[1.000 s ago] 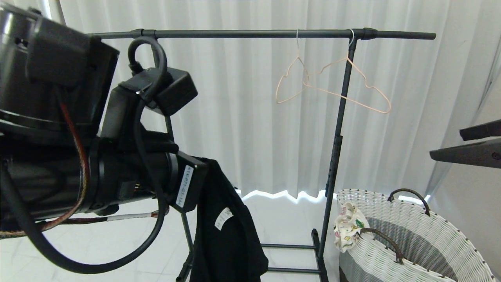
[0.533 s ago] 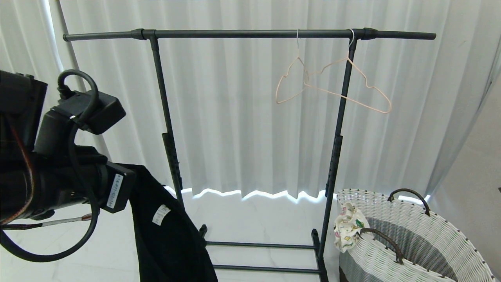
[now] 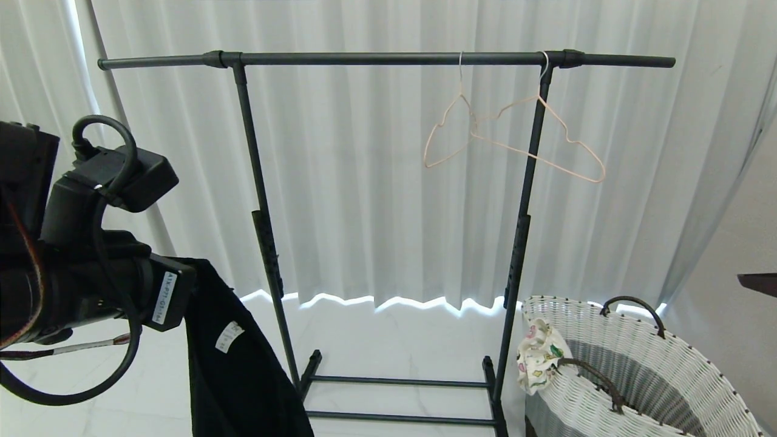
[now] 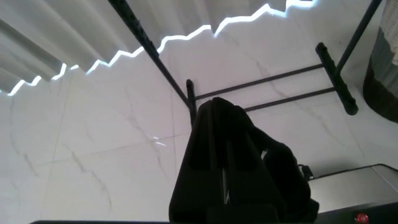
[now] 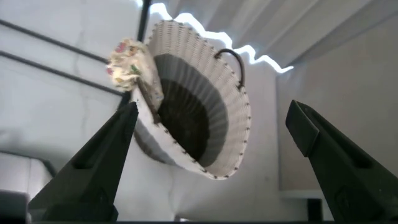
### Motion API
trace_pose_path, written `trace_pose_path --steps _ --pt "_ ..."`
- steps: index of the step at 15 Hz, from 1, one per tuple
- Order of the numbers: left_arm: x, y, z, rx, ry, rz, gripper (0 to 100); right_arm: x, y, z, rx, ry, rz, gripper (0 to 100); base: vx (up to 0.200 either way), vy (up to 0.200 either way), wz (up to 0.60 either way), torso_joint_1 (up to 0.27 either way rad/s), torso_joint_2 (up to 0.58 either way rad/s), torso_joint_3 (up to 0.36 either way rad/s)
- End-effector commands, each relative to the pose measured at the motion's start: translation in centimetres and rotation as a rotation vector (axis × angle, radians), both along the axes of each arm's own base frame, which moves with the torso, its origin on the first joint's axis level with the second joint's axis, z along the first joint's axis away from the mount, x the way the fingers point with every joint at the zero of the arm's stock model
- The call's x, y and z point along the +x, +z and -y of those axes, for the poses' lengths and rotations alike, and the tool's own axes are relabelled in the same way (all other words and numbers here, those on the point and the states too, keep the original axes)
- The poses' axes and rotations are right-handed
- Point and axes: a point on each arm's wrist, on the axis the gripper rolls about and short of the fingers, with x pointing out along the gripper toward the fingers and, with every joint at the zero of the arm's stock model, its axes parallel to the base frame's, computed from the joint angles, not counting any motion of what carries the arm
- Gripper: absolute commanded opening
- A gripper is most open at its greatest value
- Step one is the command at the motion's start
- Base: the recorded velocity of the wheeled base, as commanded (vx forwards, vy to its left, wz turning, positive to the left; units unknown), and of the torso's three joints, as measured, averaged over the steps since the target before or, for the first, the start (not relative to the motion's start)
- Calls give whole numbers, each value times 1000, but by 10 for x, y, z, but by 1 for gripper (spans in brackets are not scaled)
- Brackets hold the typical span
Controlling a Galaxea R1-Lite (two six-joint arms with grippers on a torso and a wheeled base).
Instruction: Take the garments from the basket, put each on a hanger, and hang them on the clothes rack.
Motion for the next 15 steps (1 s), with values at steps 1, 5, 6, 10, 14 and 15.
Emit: trace_pose_path --steps 1,5,6,10,14,15 --pt "0 1 0 1 4 5 0 5 5 0 18 0 12 100 0 0 0 154 -491 -290" --pt "3 3 1 -1 17 40 0 19 24 -5 65 17 56 100 0 0 0 173 -478 -286" --pt "3 4 1 -1 16 44 0 21 26 -7 72 26 59 100 0 0 0 183 -456 -290" --pt "3 4 0 -1 18 46 0 24 27 -12 79 49 59 100 0 0 0 188 -477 -278" --pt "3 4 0 -1 19 45 0 31 29 -12 87 54 98 100 0 0 0 211 -497 -280" --pt "3 4 1 -1 16 44 0 33 30 -13 99 66 112 100 0 0 0 217 -486 -261"
